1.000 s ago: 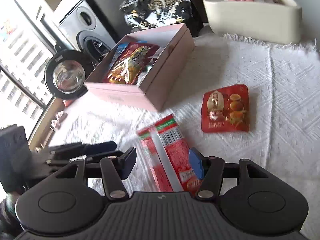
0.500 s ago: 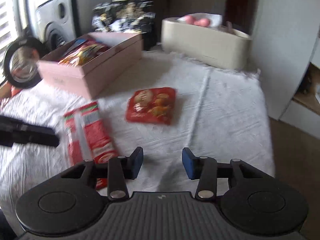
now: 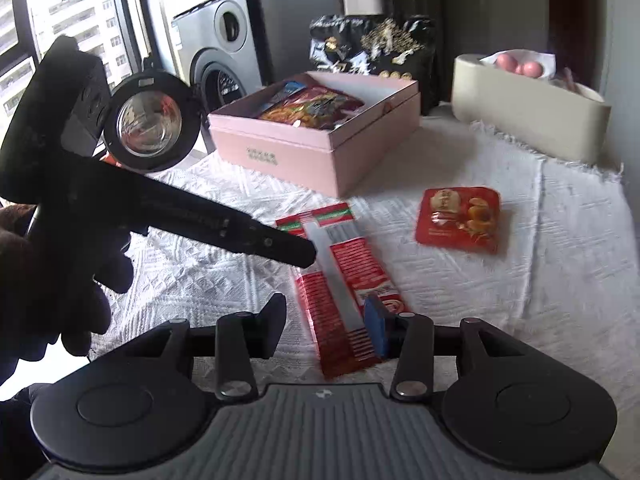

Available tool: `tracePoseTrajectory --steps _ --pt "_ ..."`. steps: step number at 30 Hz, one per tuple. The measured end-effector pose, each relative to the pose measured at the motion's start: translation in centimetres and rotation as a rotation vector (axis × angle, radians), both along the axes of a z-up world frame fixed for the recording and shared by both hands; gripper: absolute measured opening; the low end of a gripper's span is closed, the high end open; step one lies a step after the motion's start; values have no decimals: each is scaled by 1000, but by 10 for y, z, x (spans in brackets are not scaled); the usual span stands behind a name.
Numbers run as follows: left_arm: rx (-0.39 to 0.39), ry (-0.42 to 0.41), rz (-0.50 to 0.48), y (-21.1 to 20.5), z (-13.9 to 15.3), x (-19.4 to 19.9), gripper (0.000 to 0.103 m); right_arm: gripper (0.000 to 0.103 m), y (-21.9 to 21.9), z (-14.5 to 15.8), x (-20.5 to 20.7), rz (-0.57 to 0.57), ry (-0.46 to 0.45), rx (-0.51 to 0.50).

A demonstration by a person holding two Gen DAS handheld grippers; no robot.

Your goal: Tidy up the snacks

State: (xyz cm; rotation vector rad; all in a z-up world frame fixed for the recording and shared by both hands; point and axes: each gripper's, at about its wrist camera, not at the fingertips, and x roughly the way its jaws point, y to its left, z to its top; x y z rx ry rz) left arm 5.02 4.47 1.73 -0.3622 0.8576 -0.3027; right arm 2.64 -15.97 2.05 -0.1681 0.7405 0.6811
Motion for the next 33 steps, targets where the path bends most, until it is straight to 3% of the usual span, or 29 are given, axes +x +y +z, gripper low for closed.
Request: tracePoseTrajectory --steps 2,5,9,14,16,17,27,33 --pt "-2 -6 -5 -4 -1 6 47 66 -7 -3 4 -29 1 -4" --pt "-24 -14 -8 -8 -3 14 47 67 -15 -10 10 -53 17 -4" --pt "-52 -20 -3 -8 -4 25 47 81 -15 -16 13 -47 27 11" --pt "-65 -23 4 -2 -1 20 47 80 -4 -20 15 -32 -17 -44" --pt "-61 -30 11 3 1 16 47 71 -4 -18 17 -40 -19 -48" --pt "-64 -33 18 7 2 13 47 61 -4 -15 20 -44 -16 -47" --pt "-72 -60 95 39 17 -12 47 60 -5 10 12 -99 80 72" --pt "-50 -63 135 47 21 -18 47 63 25 11 -4 66 185 190"
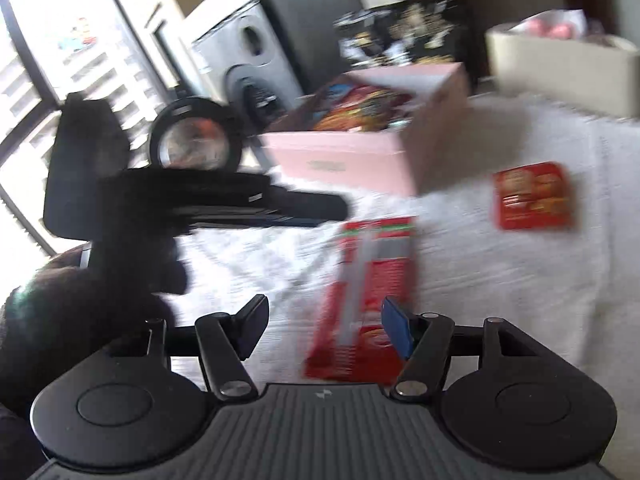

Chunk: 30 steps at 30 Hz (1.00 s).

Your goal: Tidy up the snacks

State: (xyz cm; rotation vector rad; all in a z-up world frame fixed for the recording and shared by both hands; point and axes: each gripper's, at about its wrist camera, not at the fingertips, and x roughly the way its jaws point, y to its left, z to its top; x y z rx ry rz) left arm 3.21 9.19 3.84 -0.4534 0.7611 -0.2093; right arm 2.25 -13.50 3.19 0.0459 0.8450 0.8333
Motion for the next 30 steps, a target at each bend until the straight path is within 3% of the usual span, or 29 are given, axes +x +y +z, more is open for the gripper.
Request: tracePoseTrajectory --steps 4,10,13,17,23,30 --pt "57 22 23 0 3 -6 47 63 3 3 -5 -17 -78 -45" --pt "29 84 -32 -21 -9 4 47 67 -33 -1 4 -203 -187 -177" --pt "59 84 -71 -41 -10 17 48 67 -57 -7 8 -306 -193 -226" --pt "103 62 -141 -71 -6 30 48 67 -84 -18 11 -399 -156 -218" --pt "248 44 -198 -104 -3 31 48 68 -97 -29 5 -418 -182 -193" --pt "293 34 -158 -99 3 20 48 73 -86 -33 1 -408 -241 -232"
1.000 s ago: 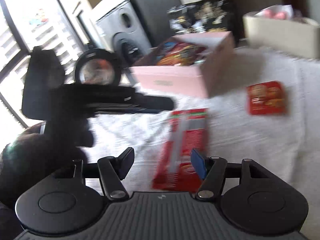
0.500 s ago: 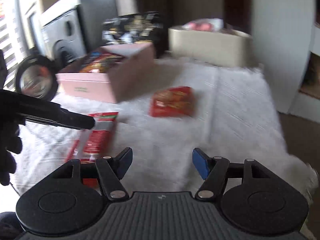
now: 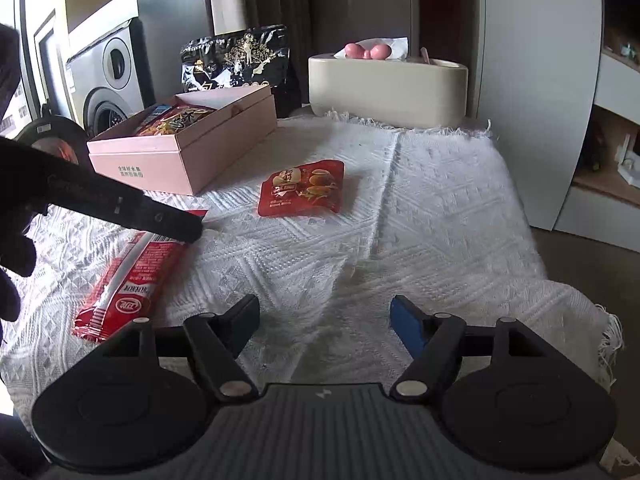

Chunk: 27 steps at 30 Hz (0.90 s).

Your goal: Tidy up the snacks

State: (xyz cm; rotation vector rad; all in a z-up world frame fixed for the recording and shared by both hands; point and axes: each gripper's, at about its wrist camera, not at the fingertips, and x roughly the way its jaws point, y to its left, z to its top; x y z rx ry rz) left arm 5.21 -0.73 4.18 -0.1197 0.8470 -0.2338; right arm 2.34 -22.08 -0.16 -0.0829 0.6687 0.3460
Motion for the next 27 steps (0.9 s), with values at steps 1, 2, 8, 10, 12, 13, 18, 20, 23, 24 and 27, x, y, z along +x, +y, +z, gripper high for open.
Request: tracePoseTrajectory --steps 1,2,8,10,12,13,18,20,23,24,27 --pt "9 -12 5 0 3 -5 48 73 -1 0 1 -1 0 9" --pt "30 -33 7 -3 7 -13 48 73 -2 0 0 -2 0 15" --pt "159 -99 -131 -43 8 -49 51 74 -4 -1 -1 -10 -7 36" --pt "281 -106 -158 -56 -1 -52 51 74 -5 -2 -2 -15 -8 43" --pt "343 -108 -154 -54 -6 -55 51 74 -7 -2 -3 -21 -11 54" --pt "337 -106 -141 -49 -5 -57 51 74 -9 -2 -3 -23 -12 62" --pt "297 -74 -12 -16 -3 -51 54 74 -11 -2 -4 -29 -14 83" --pt "261 -46 19 -9 -6 -44 56 74 -10 -2 -4 -28 -14 78" --pt "238 -23 39 -6 -6 -36 59 74 -10 -2 -5 -28 -16 75" --pt "234 -18 42 -6 -7 -35 59 74 -10 -2 -5 -28 -16 75" --pt "211 -5 46 -7 -8 -33 60 74 -9 -2 -5 -28 -16 73"
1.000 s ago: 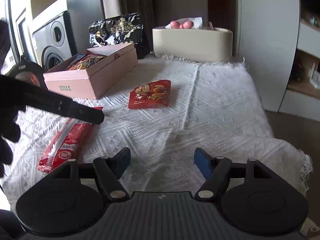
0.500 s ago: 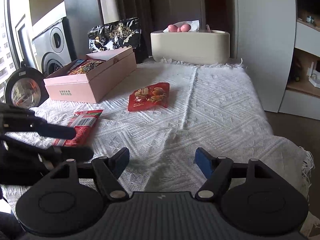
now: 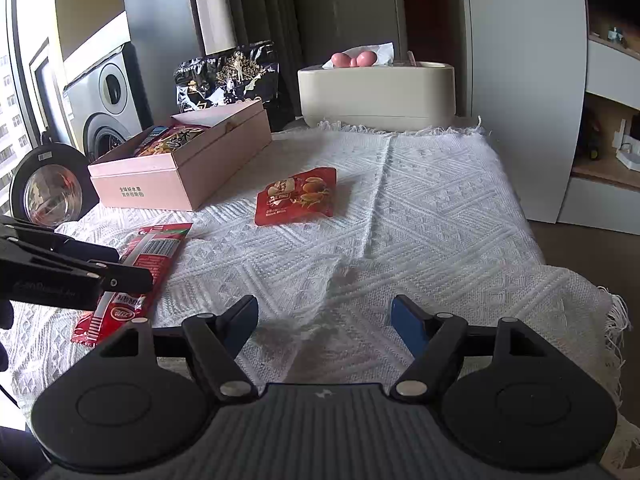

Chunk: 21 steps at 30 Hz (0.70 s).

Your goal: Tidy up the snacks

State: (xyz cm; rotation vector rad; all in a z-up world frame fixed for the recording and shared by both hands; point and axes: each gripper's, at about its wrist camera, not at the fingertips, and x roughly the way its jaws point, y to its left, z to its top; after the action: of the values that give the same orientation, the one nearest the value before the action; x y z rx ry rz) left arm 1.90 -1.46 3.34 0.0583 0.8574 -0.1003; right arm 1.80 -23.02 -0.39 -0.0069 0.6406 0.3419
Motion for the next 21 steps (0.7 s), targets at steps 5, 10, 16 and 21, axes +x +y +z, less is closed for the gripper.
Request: tracePoseTrajectory --steps 5,10,16,21 --pt "-203 39 0 13 -5 4 76 77 1 0 0 10 2 -15" --pt "-82 -3 -40 5 -10 -3 73 84 6 1 3 56 20 -50" --pt "-87 -23 -88 1 -15 2 80 91 10 2 8 111 60 -89" --pt "-127 -79 -121 12 -19 -7 75 99 8 5 17 162 114 -74"
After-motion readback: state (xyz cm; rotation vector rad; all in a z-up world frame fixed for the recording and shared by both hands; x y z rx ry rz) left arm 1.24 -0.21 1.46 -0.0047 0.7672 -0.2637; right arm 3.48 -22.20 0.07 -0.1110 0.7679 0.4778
